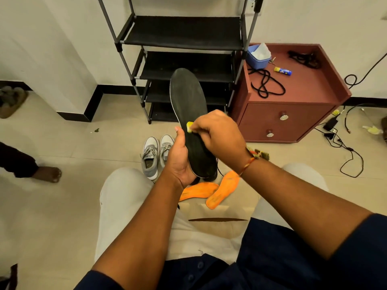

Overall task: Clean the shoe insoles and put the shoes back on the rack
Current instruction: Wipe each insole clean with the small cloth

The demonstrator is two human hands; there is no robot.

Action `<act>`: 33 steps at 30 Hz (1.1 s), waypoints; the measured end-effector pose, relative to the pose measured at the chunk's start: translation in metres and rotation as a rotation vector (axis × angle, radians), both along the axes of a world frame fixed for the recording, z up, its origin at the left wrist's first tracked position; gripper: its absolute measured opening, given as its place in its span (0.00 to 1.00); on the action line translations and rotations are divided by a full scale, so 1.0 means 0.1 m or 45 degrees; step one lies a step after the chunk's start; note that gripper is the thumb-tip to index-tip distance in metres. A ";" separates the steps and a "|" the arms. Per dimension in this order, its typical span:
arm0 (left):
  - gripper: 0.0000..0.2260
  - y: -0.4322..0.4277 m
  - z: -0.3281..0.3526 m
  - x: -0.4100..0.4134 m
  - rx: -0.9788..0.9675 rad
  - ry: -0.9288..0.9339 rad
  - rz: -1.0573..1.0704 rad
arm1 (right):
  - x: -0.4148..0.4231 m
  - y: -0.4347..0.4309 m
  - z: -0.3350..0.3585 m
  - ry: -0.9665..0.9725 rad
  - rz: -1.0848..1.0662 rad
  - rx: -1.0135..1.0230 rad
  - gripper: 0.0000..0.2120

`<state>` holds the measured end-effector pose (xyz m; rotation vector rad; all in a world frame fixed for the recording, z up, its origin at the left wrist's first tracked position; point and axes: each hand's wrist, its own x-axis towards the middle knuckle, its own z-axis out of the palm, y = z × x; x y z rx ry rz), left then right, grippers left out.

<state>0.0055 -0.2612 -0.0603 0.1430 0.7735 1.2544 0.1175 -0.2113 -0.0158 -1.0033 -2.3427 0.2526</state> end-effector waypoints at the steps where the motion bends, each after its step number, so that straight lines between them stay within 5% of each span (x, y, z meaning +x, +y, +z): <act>1: 0.34 0.01 -0.01 -0.02 0.000 0.005 0.000 | 0.00 -0.09 -0.05 -0.010 0.037 -0.045 0.08; 8: 0.37 0.07 -0.04 -0.10 -0.001 0.089 0.151 | 0.25 -0.57 -0.28 0.045 0.116 -0.257 0.07; 16: 0.38 0.09 -0.03 -0.13 0.039 0.047 0.196 | 0.43 -0.51 -0.24 -0.049 0.025 -0.011 0.04; 24: 0.37 0.07 -0.04 -0.17 0.056 0.044 0.221 | 0.29 -0.74 -0.26 -0.002 0.229 -0.062 0.07; 33: 0.36 0.04 0.02 -0.08 0.026 0.075 0.114 | 0.25 -0.67 -0.25 0.012 0.154 -0.043 0.10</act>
